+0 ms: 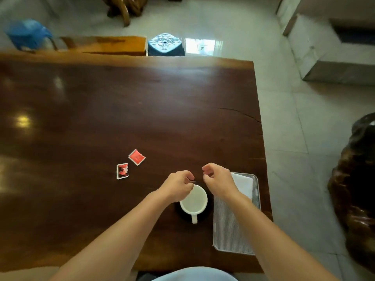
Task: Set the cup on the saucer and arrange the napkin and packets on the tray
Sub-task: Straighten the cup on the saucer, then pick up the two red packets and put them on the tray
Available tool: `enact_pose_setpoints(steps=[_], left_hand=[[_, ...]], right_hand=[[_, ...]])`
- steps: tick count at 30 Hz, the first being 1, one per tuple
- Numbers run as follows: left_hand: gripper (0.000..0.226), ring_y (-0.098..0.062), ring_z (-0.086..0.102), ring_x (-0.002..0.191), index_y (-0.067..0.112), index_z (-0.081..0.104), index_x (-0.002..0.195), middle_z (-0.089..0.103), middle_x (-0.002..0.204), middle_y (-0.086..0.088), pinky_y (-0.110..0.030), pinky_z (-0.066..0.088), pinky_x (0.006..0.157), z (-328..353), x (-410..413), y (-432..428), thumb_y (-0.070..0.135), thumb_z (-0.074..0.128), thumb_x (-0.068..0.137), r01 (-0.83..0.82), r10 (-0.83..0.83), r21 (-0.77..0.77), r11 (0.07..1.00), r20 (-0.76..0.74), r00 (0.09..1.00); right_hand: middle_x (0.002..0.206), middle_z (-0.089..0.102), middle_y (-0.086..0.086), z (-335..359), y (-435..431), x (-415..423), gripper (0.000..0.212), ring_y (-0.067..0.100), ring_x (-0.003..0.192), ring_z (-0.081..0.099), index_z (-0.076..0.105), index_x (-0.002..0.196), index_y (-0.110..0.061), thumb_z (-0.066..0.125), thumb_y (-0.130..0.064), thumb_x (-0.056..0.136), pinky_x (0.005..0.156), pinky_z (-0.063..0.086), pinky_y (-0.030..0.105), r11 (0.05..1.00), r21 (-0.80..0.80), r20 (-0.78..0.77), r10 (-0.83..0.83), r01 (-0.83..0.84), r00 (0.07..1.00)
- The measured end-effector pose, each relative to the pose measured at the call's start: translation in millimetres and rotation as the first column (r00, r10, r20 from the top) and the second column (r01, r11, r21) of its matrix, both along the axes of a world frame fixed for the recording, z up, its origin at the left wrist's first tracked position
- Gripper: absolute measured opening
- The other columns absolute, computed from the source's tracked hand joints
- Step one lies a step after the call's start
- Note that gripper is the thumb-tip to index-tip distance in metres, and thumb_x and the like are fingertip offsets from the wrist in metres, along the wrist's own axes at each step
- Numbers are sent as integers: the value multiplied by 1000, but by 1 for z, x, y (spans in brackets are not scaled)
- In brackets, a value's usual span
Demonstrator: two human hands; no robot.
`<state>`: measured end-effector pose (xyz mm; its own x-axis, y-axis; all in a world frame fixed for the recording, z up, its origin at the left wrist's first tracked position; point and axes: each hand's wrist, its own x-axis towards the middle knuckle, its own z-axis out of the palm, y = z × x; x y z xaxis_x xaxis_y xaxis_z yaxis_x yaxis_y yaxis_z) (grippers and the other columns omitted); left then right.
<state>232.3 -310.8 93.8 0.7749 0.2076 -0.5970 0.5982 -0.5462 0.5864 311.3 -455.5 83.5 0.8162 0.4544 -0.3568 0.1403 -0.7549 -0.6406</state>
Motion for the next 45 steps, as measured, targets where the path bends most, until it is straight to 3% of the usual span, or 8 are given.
enact_pose_setpoints(steps=[6, 15, 22, 26, 33, 37, 40, 45], left_hand=[[32, -16, 64, 103, 20, 62, 129, 68, 122, -3, -27, 52, 84, -1, -35, 107, 22, 56, 98, -28, 28, 11, 1000, 18, 999], [37, -20, 63, 112, 24, 61, 127, 65, 125, -1, -37, 54, 94, -65, -75, 229, 18, 64, 90, -92, 103, 205, 974, -44, 994], [64, -31, 34, 132, 28, 29, 154, 26, 159, -5, -42, 47, 101, -147, -69, 250, 28, 57, 97, -49, 46, 373, 926, 16, 999], [47, -31, 39, 124, 24, 48, 133, 37, 142, -7, -38, 49, 92, -164, -74, 255, 22, 66, 89, -18, 18, 419, 908, 6, 1000], [14, -23, 64, 87, 25, 62, 86, 67, 94, -3, -36, 56, 74, -131, -79, 260, 15, 71, 87, -113, 114, 19, 993, -173, 978], [13, -21, 69, 79, 15, 62, 103, 67, 99, -10, -31, 62, 61, -90, -77, 245, 12, 68, 91, -271, 228, -201, 941, -217, 949], [27, -22, 68, 79, 7, 55, 117, 67, 104, -17, -31, 60, 62, -53, -71, 222, 2, 65, 93, -349, 258, -411, 842, -260, 930], [36, -20, 65, 69, 7, 62, 103, 71, 93, -23, -29, 47, 54, 15, -73, 158, -10, 72, 73, -249, 257, -455, 855, -44, 965]], right_hand=[[105, 67, -3, 0, 106, -28, 26, 9, 84, 60, 65, 119, -17, 58, -16, 95, 70, 46, 17, 995, 22, -22, 94, -94, 995], [119, 64, 1, -43, 235, -48, 39, 13, 100, 62, 57, 132, -20, 63, -16, 94, 87, 56, 30, 984, -128, -95, 110, -121, 989], [150, 44, 7, -125, 297, -37, 58, 29, 136, 39, 38, 151, -26, 60, -22, 97, 107, 41, 43, 957, -257, 24, 146, -135, 989], [151, 37, 10, -152, 307, -46, 44, 36, 134, 34, 52, 138, -29, 61, -22, 96, 102, 44, 45, 887, -395, 138, 314, -239, 939], [91, 67, -1, -125, 276, -67, 9, 18, 81, 64, 61, 102, -19, 53, -23, 98, 78, 58, 41, 964, -254, -183, 37, -84, 982], [90, 77, 8, -76, 247, -69, 26, 23, 81, 71, 64, 107, -15, 44, -31, 105, 71, 59, 39, 933, -9, -669, -273, 360, 691], [108, 74, 12, -35, 206, -62, 25, 26, 98, 68, 69, 112, -11, 57, -30, 100, 78, 56, 39, 854, 127, -811, -204, 505, 548], [110, 73, 23, 20, 130, -63, 13, 35, 106, 70, 68, 92, -2, 76, -9, 84, 94, 54, 48, 870, 300, -818, 24, 390, 575]])
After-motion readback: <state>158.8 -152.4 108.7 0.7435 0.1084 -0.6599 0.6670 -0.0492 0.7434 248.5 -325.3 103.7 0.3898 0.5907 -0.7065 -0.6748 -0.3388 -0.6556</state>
